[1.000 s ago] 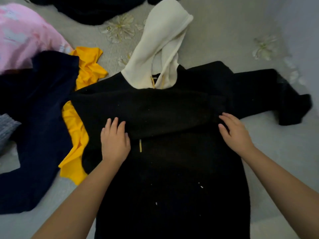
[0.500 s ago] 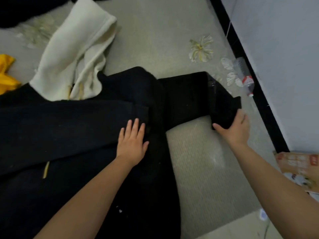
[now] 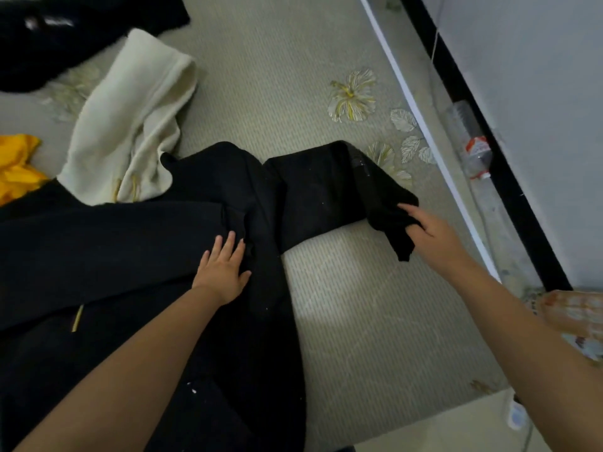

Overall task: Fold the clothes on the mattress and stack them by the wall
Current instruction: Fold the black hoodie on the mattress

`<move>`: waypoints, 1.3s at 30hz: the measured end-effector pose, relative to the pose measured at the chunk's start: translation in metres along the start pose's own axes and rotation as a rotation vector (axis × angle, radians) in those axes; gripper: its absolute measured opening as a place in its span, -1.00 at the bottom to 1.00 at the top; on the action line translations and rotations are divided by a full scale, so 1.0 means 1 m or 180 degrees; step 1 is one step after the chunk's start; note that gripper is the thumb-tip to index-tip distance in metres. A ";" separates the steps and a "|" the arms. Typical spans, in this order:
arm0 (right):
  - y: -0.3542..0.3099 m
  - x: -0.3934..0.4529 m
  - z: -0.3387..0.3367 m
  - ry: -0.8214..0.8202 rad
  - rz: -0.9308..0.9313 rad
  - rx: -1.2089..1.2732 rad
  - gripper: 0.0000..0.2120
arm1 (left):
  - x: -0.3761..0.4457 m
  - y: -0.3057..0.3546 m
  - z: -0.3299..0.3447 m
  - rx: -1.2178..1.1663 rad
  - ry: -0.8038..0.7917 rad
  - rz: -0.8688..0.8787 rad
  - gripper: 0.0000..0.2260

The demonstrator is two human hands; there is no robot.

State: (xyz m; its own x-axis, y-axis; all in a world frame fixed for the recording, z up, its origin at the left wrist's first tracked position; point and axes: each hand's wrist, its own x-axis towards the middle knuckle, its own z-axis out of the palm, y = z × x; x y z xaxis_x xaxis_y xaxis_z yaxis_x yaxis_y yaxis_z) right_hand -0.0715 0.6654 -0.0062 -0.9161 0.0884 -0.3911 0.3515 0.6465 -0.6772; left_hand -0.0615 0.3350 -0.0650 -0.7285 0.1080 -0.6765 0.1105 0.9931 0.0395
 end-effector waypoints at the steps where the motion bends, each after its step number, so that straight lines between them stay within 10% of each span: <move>1: -0.006 -0.008 -0.005 0.0022 0.0160 0.0408 -0.72 | -0.002 -0.002 -0.003 -0.0096 -0.0010 0.0039 -0.43; 6: -0.080 -0.037 0.004 -0.0338 0.0273 0.1706 -0.70 | -0.036 -0.030 -0.020 -0.0677 0.0787 -0.0052 -0.48; 15: -0.281 -0.085 0.169 -0.1495 -0.0618 0.1734 -0.73 | -0.163 -0.199 0.008 -0.1558 0.1650 -0.1256 -0.54; 24: -0.415 -0.114 0.393 -0.2015 -0.0595 0.1249 -0.69 | -0.247 -0.363 0.071 -0.1741 0.1449 -0.1694 -0.56; 29: -0.394 -0.088 0.454 -0.2348 -0.0410 -0.0288 -0.63 | -0.229 -0.389 0.091 -0.1872 0.1371 -0.1432 -0.55; 34: -0.326 -0.077 0.403 -0.0878 -0.1178 -0.1174 -0.65 | -0.184 -0.368 0.084 -0.1973 0.1585 -0.0830 -0.54; 39: -0.239 -0.064 0.316 -0.0652 -0.0857 -0.3353 -0.20 | -0.134 -0.330 0.061 -0.1274 0.1668 -0.0429 -0.51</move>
State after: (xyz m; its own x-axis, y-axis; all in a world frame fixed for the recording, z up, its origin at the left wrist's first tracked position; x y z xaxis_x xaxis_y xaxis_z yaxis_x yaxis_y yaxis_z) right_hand -0.0354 0.2657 -0.0165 -0.8545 -0.2162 -0.4723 -0.2838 0.9559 0.0758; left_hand 0.0412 -0.0104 -0.0319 -0.9614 -0.1103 -0.2523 -0.1899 0.9290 0.3177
